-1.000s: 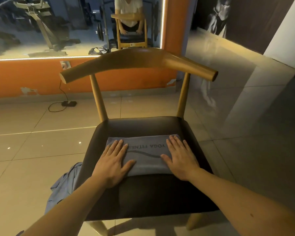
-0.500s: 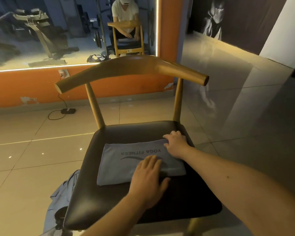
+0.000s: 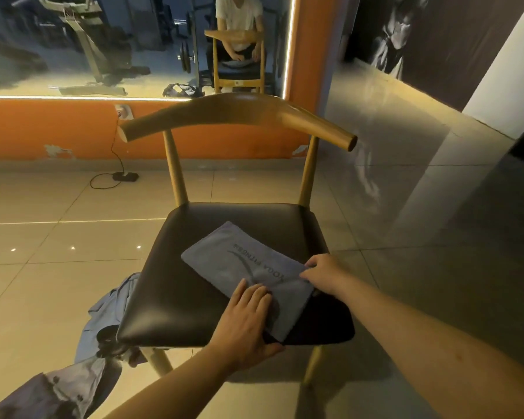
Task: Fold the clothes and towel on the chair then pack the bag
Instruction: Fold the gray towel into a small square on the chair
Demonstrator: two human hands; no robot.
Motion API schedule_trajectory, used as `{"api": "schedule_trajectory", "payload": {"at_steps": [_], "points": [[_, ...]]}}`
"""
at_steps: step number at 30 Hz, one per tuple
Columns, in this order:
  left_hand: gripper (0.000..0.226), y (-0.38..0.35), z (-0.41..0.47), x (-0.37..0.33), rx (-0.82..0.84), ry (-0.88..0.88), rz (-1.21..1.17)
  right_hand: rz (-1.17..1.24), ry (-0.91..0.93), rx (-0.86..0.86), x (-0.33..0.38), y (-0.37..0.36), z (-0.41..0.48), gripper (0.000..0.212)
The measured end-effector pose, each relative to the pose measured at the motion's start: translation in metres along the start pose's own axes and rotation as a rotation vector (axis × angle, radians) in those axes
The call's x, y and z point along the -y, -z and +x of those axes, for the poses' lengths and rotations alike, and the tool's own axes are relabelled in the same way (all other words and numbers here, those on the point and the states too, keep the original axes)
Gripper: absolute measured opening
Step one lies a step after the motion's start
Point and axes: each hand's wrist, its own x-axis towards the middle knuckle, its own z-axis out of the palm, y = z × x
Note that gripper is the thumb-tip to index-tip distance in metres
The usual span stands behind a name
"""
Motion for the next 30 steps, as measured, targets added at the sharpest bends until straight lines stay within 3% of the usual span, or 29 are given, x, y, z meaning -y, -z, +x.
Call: {"api": "schedule_trajectory", "payload": {"at_steps": [5,8,12,15,18,21,25,30], "points": [[0.095,-0.017,-0.021,-0.009,0.007,-0.052,0.123,0.289,-0.219,0.071,-0.021,-0.012,-0.056,0.013],[0.096,-0.022,-0.033,-0.005,-0.009,-0.098,0.192,0.378,-0.258,0.100,-0.033,-0.019,-0.085,0.018],[0.068,-0.013,-0.055,-0.016,-0.051,-0.139,0.085,0.400,-0.222,0.081,-0.051,-0.032,-0.112,0.025],[0.056,0.003,-0.076,-0.030,-0.002,-0.109,-0.098,0.374,-0.170,0.085,-0.061,-0.032,-0.129,0.028],[0.041,0.021,-0.088,-0.039,0.045,0.027,-0.387,0.411,-0.101,0.084,-0.064,-0.029,-0.142,0.017],[0.018,0.033,-0.086,-0.044,-0.020,0.232,-0.727,0.487,-0.041,0.103,-0.070,-0.027,-0.148,0.036],[0.019,0.045,-0.079,-0.044,-0.057,0.379,-1.066,0.365,0.090,0.188,-0.078,-0.026,-0.145,0.063],[0.024,0.055,-0.069,-0.031,-0.106,0.440,-1.222,0.161,0.294,-0.026,-0.052,-0.018,-0.121,0.031]]}}
